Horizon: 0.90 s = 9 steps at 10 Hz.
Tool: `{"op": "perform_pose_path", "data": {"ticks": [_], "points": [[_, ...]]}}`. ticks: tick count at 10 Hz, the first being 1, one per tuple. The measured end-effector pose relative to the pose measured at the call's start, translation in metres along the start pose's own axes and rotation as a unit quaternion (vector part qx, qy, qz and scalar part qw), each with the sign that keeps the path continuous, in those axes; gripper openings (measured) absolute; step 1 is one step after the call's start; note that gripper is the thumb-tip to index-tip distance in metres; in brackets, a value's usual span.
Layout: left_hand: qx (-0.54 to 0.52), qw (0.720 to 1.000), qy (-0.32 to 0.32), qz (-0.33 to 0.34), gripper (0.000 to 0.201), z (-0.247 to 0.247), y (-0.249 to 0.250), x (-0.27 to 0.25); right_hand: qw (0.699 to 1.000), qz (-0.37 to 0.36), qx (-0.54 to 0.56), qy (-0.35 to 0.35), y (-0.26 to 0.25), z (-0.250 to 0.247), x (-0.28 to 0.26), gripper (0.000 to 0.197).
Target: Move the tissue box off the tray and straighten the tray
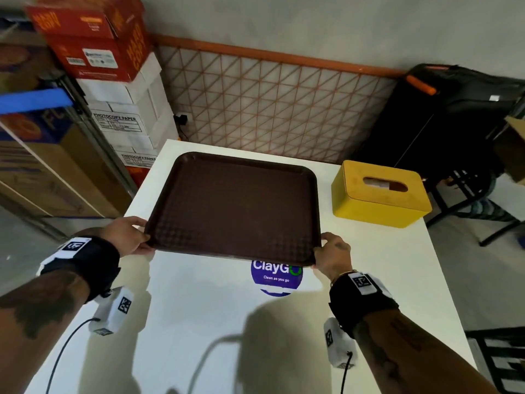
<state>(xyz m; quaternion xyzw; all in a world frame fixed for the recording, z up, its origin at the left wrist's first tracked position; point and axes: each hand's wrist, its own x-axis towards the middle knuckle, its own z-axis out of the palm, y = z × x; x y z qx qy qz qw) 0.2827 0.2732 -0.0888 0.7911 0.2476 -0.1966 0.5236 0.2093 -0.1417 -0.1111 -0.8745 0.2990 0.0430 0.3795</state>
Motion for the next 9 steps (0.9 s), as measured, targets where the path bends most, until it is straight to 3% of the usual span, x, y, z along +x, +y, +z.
{"op": "perform_pose_path", "data": {"ticks": [2,5,7,8,9], "points": [[-0.011,1.0,0.011,0.002,0.021,0.0,-0.005,0.004,1.0,0.007,0.005,-0.015,0.005,0.005,0.011,0.041],[-0.08,0.996,0.042,-0.006,0.034,0.004,-0.002,-0.002,0.999,0.016,-0.006,-0.029,-0.001,0.004,0.003,0.039],[-0.076,0.996,0.035,-0.014,0.038,0.005,-0.002,-0.012,0.996,0.028,-0.064,-0.049,-0.009,-0.008,-0.012,0.043],[0.072,0.993,0.083,0.054,0.055,0.006,-0.001,-0.035,0.996,-0.018,-0.081,-0.025,-0.024,-0.027,-0.028,0.056],[0.182,0.966,0.113,0.147,0.054,0.006,-0.023,-0.06,0.996,-0.077,0.023,0.045,-0.041,-0.059,-0.052,0.043]]}}
